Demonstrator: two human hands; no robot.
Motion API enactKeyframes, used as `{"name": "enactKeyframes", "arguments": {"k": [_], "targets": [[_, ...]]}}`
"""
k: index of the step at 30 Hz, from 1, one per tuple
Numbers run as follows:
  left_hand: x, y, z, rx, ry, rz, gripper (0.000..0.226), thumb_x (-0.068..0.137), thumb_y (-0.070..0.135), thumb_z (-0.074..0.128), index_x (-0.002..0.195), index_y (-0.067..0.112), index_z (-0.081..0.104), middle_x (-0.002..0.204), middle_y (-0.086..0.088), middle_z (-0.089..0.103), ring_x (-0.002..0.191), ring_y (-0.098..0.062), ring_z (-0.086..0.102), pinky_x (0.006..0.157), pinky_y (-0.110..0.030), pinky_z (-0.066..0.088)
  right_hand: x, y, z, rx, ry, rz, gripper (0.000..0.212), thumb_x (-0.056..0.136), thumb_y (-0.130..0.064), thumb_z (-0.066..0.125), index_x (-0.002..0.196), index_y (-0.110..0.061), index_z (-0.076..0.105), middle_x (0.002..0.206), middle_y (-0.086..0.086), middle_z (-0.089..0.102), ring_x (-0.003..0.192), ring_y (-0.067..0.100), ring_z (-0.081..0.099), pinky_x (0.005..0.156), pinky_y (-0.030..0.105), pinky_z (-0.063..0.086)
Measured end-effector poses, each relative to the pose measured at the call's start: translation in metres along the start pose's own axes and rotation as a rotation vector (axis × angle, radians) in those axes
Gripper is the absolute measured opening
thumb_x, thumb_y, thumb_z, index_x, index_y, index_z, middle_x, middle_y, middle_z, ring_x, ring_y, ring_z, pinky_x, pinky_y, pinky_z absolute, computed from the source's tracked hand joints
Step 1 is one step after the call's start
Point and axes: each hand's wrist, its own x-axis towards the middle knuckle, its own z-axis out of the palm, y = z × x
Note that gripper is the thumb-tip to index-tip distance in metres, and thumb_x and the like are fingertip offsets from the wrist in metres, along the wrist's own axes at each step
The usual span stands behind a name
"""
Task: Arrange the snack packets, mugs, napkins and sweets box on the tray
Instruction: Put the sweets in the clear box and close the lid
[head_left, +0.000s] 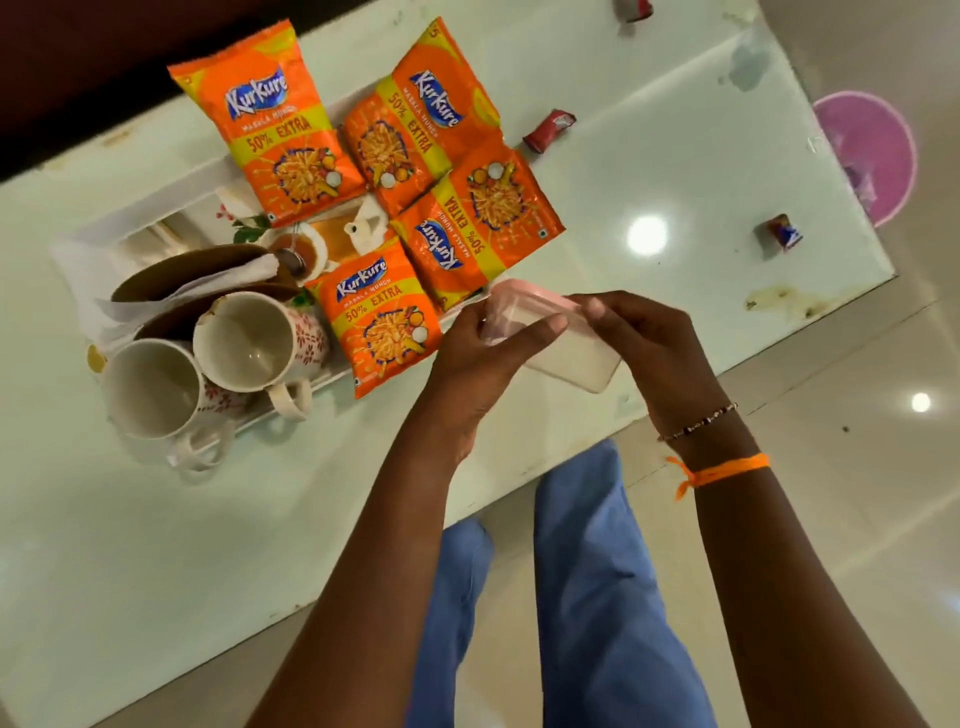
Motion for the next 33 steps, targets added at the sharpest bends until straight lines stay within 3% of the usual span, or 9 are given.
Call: {"name": "enactKeyframes", "arguments": {"k": [4, 8, 12, 15, 17, 21, 26, 30, 33], "targets": [[0.019, 0.004, 0.021, 0.058, -0.002, -0.012, 0.069, 0.061, 0.043, 0.075, 0.122, 0.018, 0.055, 0.123, -0.006, 0.063, 0.116, -0.024, 0.059, 0.102, -0.047, 0.046, 0.026, 0.007, -0.029, -0.227, -0.027, -0.1, 0.021, 0.089, -0.019, 0.055, 0.094, -0.006, 0.072, 0.088, 0.012, 0.071, 0.077, 0.017, 0.061, 0.072, 0.028, 0.047], [0.041, 0.007, 0.045, 0.143, 0.017, -0.073, 0.061, 0.071, 0.042, 0.073, 0.123, 0.015, 0.056, 0.119, -0.008, 0.064, 0.111, -0.025, 0.061, 0.101, -0.046, 0.047, 0.05, 0.022, -0.052, -0.38, 0.027, -0.199, 0.021, 0.089, -0.019, 0.056, 0.087, -0.006, 0.072, 0.08, 0.014, 0.073, 0.065, 0.018, 0.06, 0.06, 0.008, 0.037], [0.059, 0.009, 0.067, 0.166, 0.084, -0.143, 0.06, 0.072, 0.047, 0.071, 0.12, 0.014, 0.058, 0.117, -0.011, 0.065, 0.108, -0.024, 0.061, 0.101, -0.043, 0.047, 0.071, 0.032, -0.062, -0.437, 0.068, -0.282, 0.022, 0.089, -0.017, 0.052, 0.086, -0.006, 0.071, 0.077, 0.015, 0.073, 0.069, 0.028, 0.065, 0.064, 0.025, 0.043], [0.069, 0.015, 0.078, 0.187, 0.099, -0.177, 0.062, 0.072, 0.048, 0.07, 0.121, 0.012, 0.056, 0.118, -0.011, 0.064, 0.11, -0.025, 0.059, 0.104, -0.045, 0.044, 0.089, 0.041, -0.072, -0.42, 0.094, -0.248, 0.02, 0.088, -0.011, 0.052, 0.086, -0.005, 0.071, 0.079, 0.015, 0.073, 0.068, 0.022, 0.062, 0.064, 0.025, 0.039], [0.072, 0.019, 0.082, 0.211, 0.036, -0.164, 0.076, 0.063, 0.052, 0.072, 0.126, 0.013, 0.053, 0.124, -0.01, 0.062, 0.115, -0.025, 0.058, 0.106, -0.045, 0.042, 0.106, 0.046, -0.087, -0.376, 0.196, -0.159, 0.02, 0.086, -0.006, 0.051, 0.085, -0.001, 0.07, 0.083, 0.019, 0.073, 0.072, 0.019, 0.059, 0.065, 0.026, 0.039], [0.071, 0.015, 0.09, 0.209, 0.004, -0.054, 0.088, 0.057, 0.041, 0.083, 0.132, 0.014, 0.045, 0.132, -0.006, 0.055, 0.122, -0.02, 0.053, 0.106, -0.037, 0.041, 0.137, 0.054, -0.122, -0.499, 0.203, -0.079, 0.023, 0.09, -0.012, 0.051, 0.086, 0.003, 0.068, 0.086, 0.027, 0.071, 0.082, 0.036, 0.063, 0.068, 0.03, 0.039], [0.076, 0.013, 0.101, 0.158, 0.061, 0.098, 0.076, 0.064, 0.007, 0.08, 0.124, 0.029, 0.04, 0.125, 0.005, 0.054, 0.118, -0.015, 0.053, 0.089, -0.021, 0.05, 0.137, 0.053, -0.143, -0.515, 0.265, -0.068, 0.019, 0.085, -0.018, 0.059, 0.1, -0.016, 0.071, 0.103, 0.006, 0.073, 0.099, 0.025, 0.064, 0.085, 0.034, 0.05], [0.081, 0.016, 0.115, 0.284, 0.044, 0.245, 0.082, 0.062, -0.001, 0.08, 0.124, 0.022, 0.031, 0.128, 0.001, 0.044, 0.115, -0.009, 0.05, 0.082, -0.008, 0.048, 0.135, 0.064, -0.166, -0.637, 0.51, -0.014, 0.027, 0.081, -0.011, 0.059, 0.103, -0.024, 0.066, 0.111, 0.002, 0.066, 0.106, 0.026, 0.054, 0.07, 0.024, 0.036], [0.086, 0.02, 0.123, 0.364, 0.08, 0.315, 0.085, 0.06, 0.004, 0.083, 0.125, 0.017, 0.03, 0.122, 0.011, 0.042, 0.111, -0.005, 0.049, 0.084, -0.01, 0.049, 0.139, 0.078, -0.177, -0.714, 0.425, 0.113, 0.035, 0.081, -0.005, 0.056, 0.114, -0.019, 0.059, 0.125, 0.01, 0.052, 0.116, 0.03, 0.043, 0.073, 0.028, 0.035]]}}
